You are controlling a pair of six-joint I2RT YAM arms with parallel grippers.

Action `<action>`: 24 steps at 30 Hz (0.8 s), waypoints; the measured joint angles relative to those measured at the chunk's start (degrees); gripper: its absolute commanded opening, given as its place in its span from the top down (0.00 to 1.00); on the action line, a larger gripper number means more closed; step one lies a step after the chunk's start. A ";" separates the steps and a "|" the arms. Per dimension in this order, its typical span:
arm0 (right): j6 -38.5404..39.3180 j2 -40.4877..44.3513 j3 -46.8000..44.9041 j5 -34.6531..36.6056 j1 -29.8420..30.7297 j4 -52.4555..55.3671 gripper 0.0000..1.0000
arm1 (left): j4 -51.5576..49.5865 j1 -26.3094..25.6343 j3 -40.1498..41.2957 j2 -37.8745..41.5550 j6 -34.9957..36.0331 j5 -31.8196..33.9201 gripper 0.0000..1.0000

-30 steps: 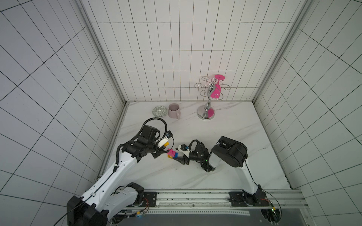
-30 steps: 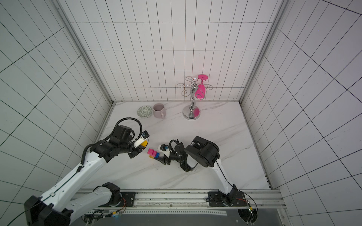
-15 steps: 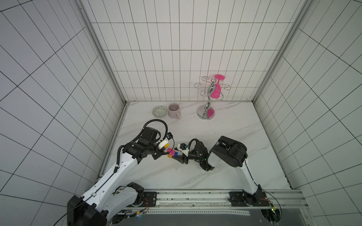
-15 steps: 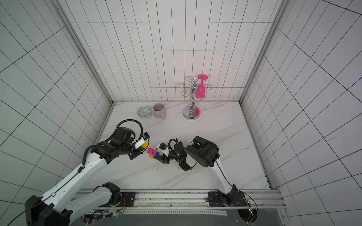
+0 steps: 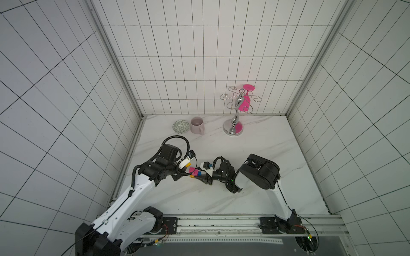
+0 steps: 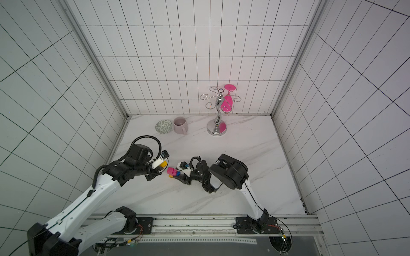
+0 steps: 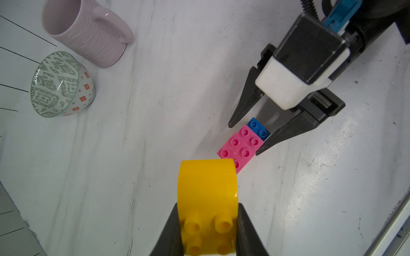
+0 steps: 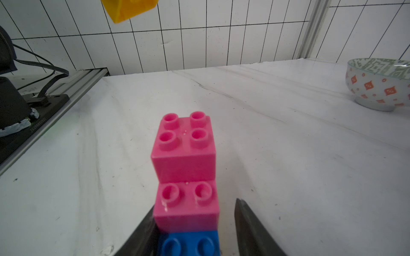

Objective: Assemble the letter s with lego
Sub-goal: Move the lego brick at the center of the board.

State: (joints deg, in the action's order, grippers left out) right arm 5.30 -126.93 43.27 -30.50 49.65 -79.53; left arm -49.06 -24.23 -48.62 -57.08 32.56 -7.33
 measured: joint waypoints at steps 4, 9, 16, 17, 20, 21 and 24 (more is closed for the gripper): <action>-0.07 0.00 0.24 -0.09 0.02 -0.02 0.59 | -0.02 0.00 0.02 0.09 0.07 0.02 0.84; 0.48 0.02 0.09 -0.09 0.02 -0.04 0.63 | -0.02 -0.17 0.11 0.09 0.59 0.02 0.84; 2.97 3.50 -5.62 -0.79 -0.24 -0.52 0.66 | -0.74 -2.19 0.28 -0.79 2.32 -0.37 0.86; 3.30 4.44 -7.10 -1.53 -0.50 -0.50 0.66 | -1.03 -2.32 0.26 -1.20 2.71 -0.85 0.86; 4.24 6.88 -10.95 -3.61 -1.64 -0.55 0.69 | -2.27 -3.37 -0.09 -3.23 4.46 -2.40 0.87; 4.55 7.48 -11.98 -4.35 -2.01 -0.63 0.69 | -2.84 -4.15 -0.39 -4.09 5.20 -2.86 0.87; 5.51 9.31 -15.23 -6.21 -3.21 -1.03 0.68 | -4.44 -7.72 -1.44 -7.39 7.74 -3.91 0.87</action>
State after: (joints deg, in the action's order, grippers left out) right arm 10.81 -117.62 28.03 -36.71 46.44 -80.55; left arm -53.49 -31.94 -50.06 -64.47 40.29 -11.25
